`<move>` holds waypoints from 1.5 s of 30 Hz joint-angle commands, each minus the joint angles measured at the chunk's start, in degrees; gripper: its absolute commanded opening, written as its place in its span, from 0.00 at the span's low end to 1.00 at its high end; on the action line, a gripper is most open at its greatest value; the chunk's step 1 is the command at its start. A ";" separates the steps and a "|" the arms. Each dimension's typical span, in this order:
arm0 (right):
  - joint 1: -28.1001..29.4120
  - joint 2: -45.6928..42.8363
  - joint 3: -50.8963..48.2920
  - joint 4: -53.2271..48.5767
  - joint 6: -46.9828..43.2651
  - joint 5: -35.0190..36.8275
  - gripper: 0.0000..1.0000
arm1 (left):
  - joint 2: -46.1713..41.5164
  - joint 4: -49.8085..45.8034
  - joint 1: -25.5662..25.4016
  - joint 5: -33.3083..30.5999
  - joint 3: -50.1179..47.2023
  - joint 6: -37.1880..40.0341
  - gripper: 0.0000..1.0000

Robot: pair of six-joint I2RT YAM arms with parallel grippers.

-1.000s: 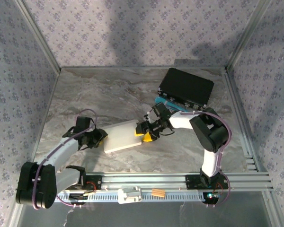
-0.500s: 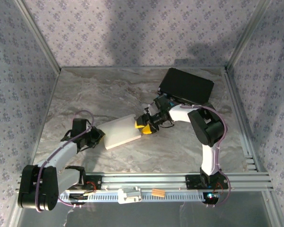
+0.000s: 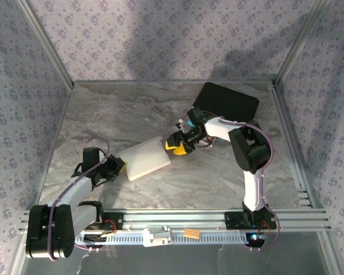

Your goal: Fold the paper box

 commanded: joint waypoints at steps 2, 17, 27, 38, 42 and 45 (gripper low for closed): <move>2.16 3.94 3.06 -3.28 -3.21 -1.95 0.67 | 0.75 -4.72 2.14 0.64 -4.24 1.78 0.00; 3.69 11.56 13.70 -5.85 -5.18 -4.42 0.63 | 3.68 -7.10 4.88 2.51 -4.68 3.99 0.00; 2.32 4.37 5.92 -1.95 -3.68 -2.03 0.63 | -0.44 5.17 8.63 7.79 -11.77 -3.18 0.00; 2.52 10.58 13.14 -7.22 -7.05 -3.75 0.69 | -0.01 8.51 9.15 12.14 -12.46 -3.69 0.00; 1.93 8.61 9.51 -2.97 -4.34 -0.39 0.69 | -0.42 0.48 10.80 9.88 -12.21 -1.92 0.00; 3.06 9.12 10.82 -4.65 -5.52 -0.68 0.69 | -0.71 0.61 10.88 9.09 -13.57 -3.62 0.00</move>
